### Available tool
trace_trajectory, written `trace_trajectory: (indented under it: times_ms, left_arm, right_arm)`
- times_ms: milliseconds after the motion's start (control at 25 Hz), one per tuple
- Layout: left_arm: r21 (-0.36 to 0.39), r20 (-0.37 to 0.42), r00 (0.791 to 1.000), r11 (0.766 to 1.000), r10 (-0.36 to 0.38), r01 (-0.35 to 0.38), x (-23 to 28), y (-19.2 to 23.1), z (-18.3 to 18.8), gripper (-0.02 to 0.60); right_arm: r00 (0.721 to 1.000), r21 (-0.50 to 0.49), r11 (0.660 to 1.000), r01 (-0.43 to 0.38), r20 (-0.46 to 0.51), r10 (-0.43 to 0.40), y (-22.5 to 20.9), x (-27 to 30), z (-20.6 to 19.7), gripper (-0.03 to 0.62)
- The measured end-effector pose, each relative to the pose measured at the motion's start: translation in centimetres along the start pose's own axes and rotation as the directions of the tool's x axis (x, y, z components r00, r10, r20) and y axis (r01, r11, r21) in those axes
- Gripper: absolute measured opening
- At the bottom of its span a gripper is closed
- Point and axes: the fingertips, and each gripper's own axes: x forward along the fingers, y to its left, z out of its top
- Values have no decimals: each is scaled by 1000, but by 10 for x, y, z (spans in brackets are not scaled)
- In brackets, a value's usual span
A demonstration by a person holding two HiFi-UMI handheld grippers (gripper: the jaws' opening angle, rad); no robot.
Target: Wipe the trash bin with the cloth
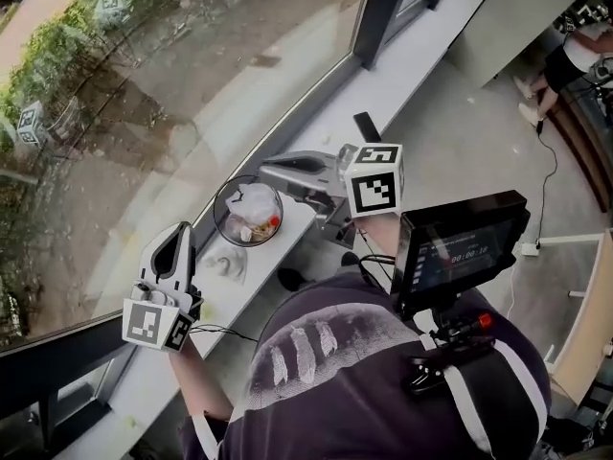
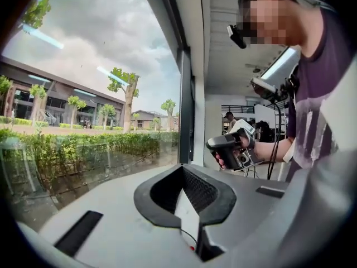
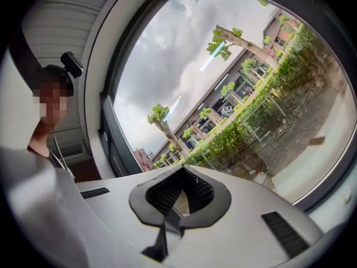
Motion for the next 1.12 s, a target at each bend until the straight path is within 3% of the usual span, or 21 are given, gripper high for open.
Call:
trace_trajectory:
  times_ms: [240,520,920,1120]
  left_arm:
    - [34,2,999,999,35,-35,14,-15,13,-3]
    - [121,-24,997,990,-76,79,100,-136,40,-3]
    - [84,8,992,989,-124,123,104,-155,42,-3]
    - [91,-48,996,993,-70,74,94,-179,19,-3]
  right_arm:
    - [999,-60,997,-52,6,53,7,-17,9,-2]
    - [994,-48,997,-59,85,63,-12,-139,41,-2]
    - [995,-66,997,-42,89,48,-16,-148,35,-2]
    - [994,-48,997,-62,89,66,-19,-168,12,-2]
